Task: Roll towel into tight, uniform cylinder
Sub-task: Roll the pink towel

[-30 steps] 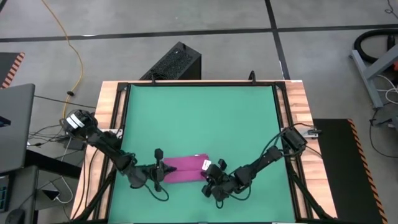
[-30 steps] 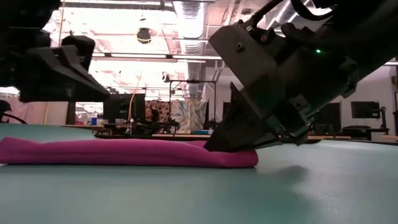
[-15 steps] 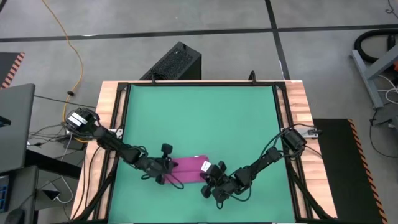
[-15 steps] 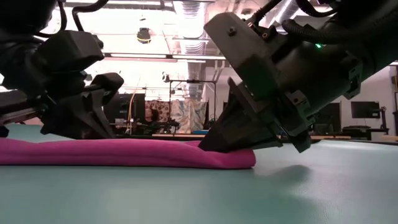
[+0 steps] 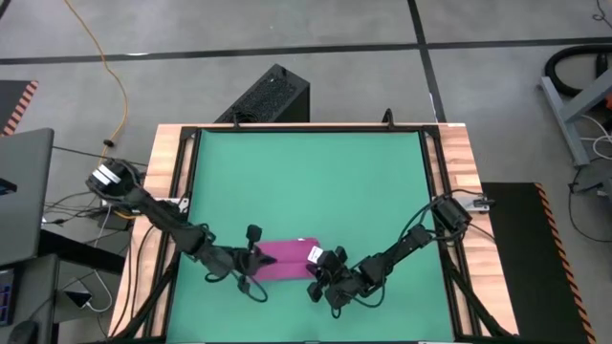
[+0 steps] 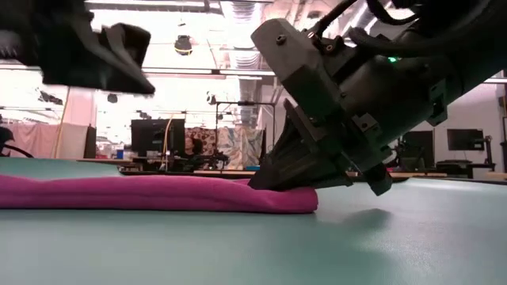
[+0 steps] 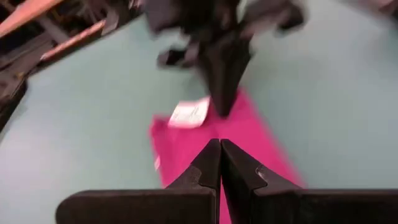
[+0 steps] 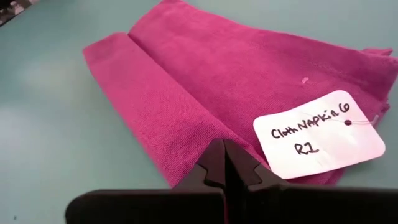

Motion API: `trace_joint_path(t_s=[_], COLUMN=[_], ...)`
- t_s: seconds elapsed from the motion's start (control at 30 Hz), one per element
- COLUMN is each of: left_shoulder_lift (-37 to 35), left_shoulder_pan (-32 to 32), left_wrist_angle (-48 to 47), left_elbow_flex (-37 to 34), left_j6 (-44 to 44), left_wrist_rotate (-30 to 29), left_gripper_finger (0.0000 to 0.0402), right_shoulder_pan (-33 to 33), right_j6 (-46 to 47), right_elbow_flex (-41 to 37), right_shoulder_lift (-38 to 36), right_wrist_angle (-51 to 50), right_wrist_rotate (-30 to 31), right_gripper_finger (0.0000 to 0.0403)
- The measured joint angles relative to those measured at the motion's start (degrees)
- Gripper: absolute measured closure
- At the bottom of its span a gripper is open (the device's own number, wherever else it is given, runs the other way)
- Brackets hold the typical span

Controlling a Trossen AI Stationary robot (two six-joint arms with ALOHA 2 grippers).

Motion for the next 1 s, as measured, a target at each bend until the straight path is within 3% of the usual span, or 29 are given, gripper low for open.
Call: trace_joint_path(t_s=[0.17,0.5,0.8,1.0], left_shoulder_lift=[3.54,16.8,19.1,19.08], left_shoulder_pan=[-1.23,-1.85,-0.58,-0.32], left_wrist_angle=[0.33,1.73,-0.07,-4.75], left_elbow_flex=[1.9,6.34,6.6,6.25], left_j6=[-1.37,0.4,-2.99,-6.81], left_wrist_rotate=[5.63,1.48,-0.07,1.98], left_gripper_finger=[0.0402,0.0402,0.0402,0.0402], right_shoulder_pan=[-0.63,-0.65,0.6,4.06], right_j6=[1.34,0.96,0.58,-15.73], right_elbow_flex=[0.0,0.05,0.07,0.87], right_shoulder_lift=[-0.02,-0.09,-0.13,-1.52], right_wrist_angle=[0.35,0.37,0.7,3.22], right_wrist_rotate=[-0.54,-0.71,-0.93,4.1], right_gripper_finger=[0.039,0.039,0.039,0.039])
